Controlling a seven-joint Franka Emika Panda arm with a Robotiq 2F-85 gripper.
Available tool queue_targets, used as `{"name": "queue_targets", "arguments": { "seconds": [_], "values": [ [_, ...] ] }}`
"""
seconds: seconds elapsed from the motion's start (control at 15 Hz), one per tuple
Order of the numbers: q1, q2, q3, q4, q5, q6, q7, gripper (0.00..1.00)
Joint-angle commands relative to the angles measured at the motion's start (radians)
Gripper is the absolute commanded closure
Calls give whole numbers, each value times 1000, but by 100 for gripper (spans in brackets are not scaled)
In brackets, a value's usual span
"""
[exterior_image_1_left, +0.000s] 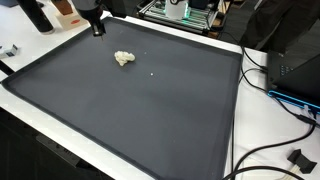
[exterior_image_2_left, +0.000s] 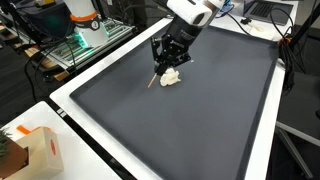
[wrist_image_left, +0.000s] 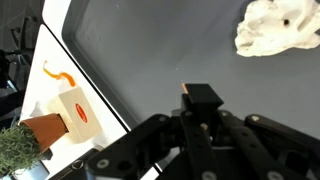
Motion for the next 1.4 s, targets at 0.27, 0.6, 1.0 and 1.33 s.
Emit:
{"name": "queue_targets", "arguments": {
  "seconds": [0.27,0.6,1.0,1.33],
  "values": [
    [0,50,0,49,14,-79,-98,97],
    [2,79,-2,69,14,-109,-141,97],
    [2,115,-4,89,21,-121,-174,97],
    [1,133,-5,91,25,-125,-188,97]
  ]
}}
